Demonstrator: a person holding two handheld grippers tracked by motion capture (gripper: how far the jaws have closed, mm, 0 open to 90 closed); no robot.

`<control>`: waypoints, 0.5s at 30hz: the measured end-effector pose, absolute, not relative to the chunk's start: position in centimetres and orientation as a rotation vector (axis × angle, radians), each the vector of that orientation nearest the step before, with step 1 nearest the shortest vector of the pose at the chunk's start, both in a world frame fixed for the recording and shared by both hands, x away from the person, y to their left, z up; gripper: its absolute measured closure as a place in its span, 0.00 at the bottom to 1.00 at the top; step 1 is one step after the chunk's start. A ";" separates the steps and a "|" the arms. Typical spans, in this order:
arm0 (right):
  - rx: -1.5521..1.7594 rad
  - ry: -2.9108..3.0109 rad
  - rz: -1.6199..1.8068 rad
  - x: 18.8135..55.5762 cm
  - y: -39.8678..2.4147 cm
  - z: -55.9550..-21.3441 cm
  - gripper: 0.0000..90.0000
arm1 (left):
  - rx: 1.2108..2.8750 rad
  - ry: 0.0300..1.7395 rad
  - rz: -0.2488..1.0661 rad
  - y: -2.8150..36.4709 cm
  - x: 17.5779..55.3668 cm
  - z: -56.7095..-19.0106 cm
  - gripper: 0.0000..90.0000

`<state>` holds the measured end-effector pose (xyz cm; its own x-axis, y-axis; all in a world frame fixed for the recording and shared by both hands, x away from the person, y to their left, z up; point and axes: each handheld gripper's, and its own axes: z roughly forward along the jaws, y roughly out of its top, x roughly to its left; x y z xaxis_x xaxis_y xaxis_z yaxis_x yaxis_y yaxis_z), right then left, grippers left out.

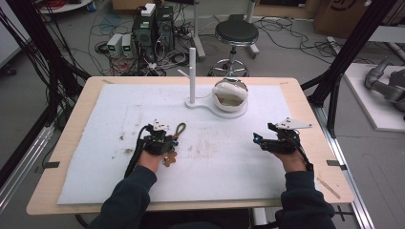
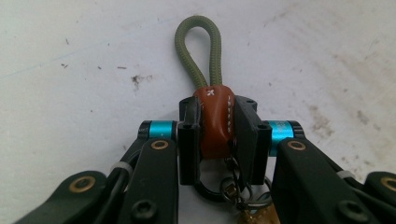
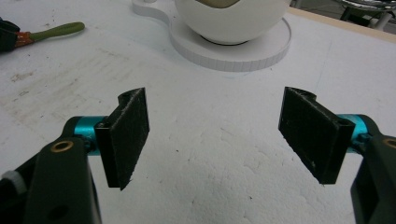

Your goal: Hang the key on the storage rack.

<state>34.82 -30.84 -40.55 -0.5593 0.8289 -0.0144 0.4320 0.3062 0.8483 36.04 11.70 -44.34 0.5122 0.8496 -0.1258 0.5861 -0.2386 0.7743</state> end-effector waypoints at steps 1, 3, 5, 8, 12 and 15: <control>1.122 2.123 1.167 34.8 -30.9 -40.5 0.28 | 1.918 1.168 0.410 11.9 36.0 -44.1 0.80; 1.120 2.117 1.174 34.8 -30.9 -40.5 0.28 | 1.862 1.151 0.405 12.2 36.0 -43.7 0.80; 1.124 2.114 1.170 34.8 -31.0 -40.5 0.27 | 1.825 1.130 0.402 12.5 36.1 -43.0 0.80; 1.123 2.109 1.174 34.8 -31.0 -40.5 0.27 | 1.762 1.091 0.423 12.9 36.3 -41.4 0.80; 1.123 2.107 1.177 34.8 -31.0 -40.5 0.27 | 1.707 1.024 0.451 13.2 36.8 -38.6 0.80; 1.123 2.106 1.177 34.8 -31.0 -40.5 0.27 | 1.668 0.978 0.461 13.2 37.3 -36.7 0.80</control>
<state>34.76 -31.05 -40.45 -0.5508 0.8345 -0.0135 0.4255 0.2946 0.8557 37.25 13.21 -36.69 0.5844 0.7921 -0.1763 0.3676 -0.0648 0.9277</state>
